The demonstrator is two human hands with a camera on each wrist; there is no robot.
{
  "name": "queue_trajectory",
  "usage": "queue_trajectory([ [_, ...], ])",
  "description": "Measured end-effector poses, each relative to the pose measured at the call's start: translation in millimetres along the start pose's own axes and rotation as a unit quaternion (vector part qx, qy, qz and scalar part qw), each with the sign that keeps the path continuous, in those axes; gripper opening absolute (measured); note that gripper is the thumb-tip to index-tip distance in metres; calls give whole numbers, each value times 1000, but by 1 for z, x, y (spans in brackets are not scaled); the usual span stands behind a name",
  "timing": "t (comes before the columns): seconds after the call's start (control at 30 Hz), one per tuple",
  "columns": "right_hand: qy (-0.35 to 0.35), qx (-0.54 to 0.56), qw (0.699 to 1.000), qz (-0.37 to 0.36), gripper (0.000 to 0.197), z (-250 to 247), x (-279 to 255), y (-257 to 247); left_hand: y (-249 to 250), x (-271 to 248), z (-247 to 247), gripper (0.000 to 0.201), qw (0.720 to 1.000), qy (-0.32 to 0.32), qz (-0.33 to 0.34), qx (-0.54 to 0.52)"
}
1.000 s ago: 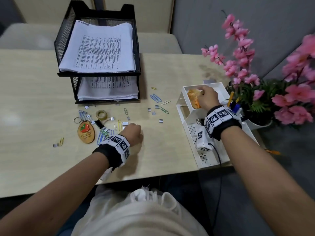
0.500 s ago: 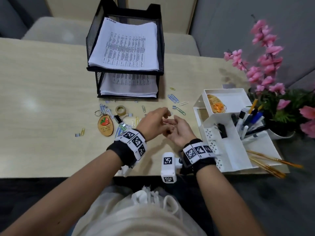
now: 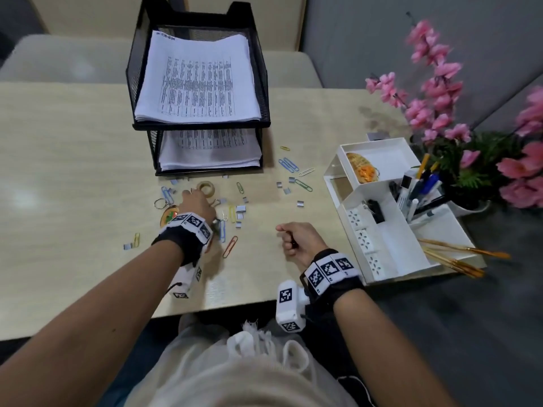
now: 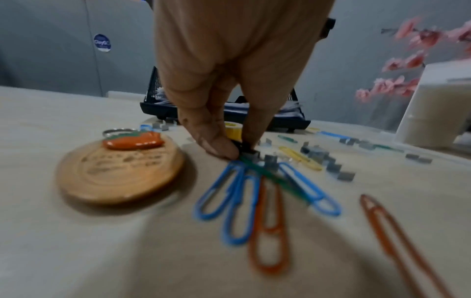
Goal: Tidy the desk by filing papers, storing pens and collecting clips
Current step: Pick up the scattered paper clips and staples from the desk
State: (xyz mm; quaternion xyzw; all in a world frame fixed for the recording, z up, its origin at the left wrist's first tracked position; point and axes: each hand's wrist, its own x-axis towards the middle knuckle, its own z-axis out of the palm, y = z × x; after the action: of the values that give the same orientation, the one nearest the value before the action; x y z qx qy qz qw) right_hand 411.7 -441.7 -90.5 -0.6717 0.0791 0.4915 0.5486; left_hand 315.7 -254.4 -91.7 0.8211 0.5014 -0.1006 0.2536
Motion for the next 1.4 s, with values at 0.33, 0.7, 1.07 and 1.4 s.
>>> queue_trajectory([
  [0.33,-13,-30,994,-107,20,18,-4,-10,40,-39,16,22,975,0,192,-110],
  [0.7,96,143,972,-159,26,-20,-14,-28,9,-26,-3,51,984,98,84,-121],
  [1.07,209,249,930,-172,13,-137,-43,-44,-16,-13,11,61,990,47,-117,-58],
  [1.4,307,-506,778,-211,16,-170,-38,-28,75,-44,-9,16,970,29,95,-222],
])
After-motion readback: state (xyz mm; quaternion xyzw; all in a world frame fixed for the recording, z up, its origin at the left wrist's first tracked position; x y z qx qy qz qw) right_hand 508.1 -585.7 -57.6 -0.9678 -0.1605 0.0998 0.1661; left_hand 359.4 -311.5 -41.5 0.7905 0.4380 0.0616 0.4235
